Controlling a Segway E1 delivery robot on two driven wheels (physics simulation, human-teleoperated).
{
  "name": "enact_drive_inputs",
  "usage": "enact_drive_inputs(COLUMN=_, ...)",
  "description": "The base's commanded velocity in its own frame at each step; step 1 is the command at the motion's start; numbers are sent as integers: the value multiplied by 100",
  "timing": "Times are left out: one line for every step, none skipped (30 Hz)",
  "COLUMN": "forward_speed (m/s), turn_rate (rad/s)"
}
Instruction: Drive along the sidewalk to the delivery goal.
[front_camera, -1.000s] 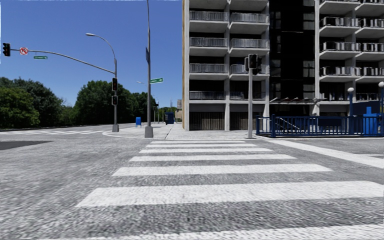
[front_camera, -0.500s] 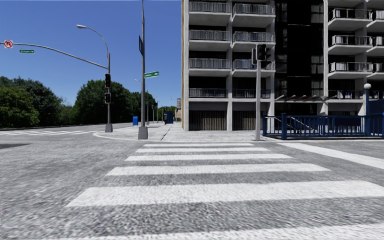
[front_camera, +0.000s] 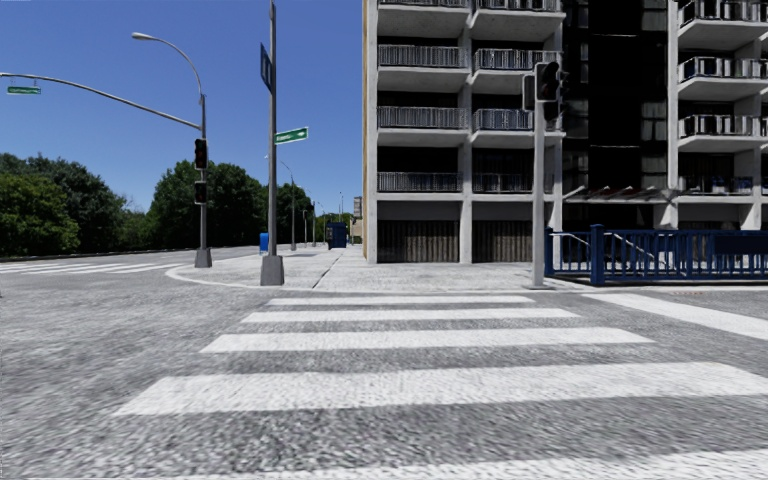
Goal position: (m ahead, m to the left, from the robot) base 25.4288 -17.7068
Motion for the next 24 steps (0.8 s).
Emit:
enact_drive_inputs(forward_speed=200, turn_rate=0)
enact_drive_inputs(forward_speed=200, turn_rate=0)
enact_drive_inputs(forward_speed=200, turn_rate=0)
enact_drive_inputs(forward_speed=200, turn_rate=0)
enact_drive_inputs(forward_speed=200, turn_rate=0)
enact_drive_inputs(forward_speed=200, turn_rate=0)
enact_drive_inputs(forward_speed=200, turn_rate=0)
enact_drive_inputs(forward_speed=200, turn_rate=0)
enact_drive_inputs(forward_speed=200, turn_rate=0)
enact_drive_inputs(forward_speed=200, turn_rate=0)
enact_drive_inputs(forward_speed=200, turn_rate=0)
enact_drive_inputs(forward_speed=200, turn_rate=0)
enact_drive_inputs(forward_speed=200, turn_rate=0)
enact_drive_inputs(forward_speed=200, turn_rate=0)
enact_drive_inputs(forward_speed=200, turn_rate=0)
enact_drive_inputs(forward_speed=200, turn_rate=-12)
enact_drive_inputs(forward_speed=200, turn_rate=-12)
enact_drive_inputs(forward_speed=200, turn_rate=-26)
enact_drive_inputs(forward_speed=200, turn_rate=-31)
enact_drive_inputs(forward_speed=200, turn_rate=-32)
enact_drive_inputs(forward_speed=200, turn_rate=-32)
enact_drive_inputs(forward_speed=200, turn_rate=-32)
enact_drive_inputs(forward_speed=200, turn_rate=-32)
enact_drive_inputs(forward_speed=200, turn_rate=-32)
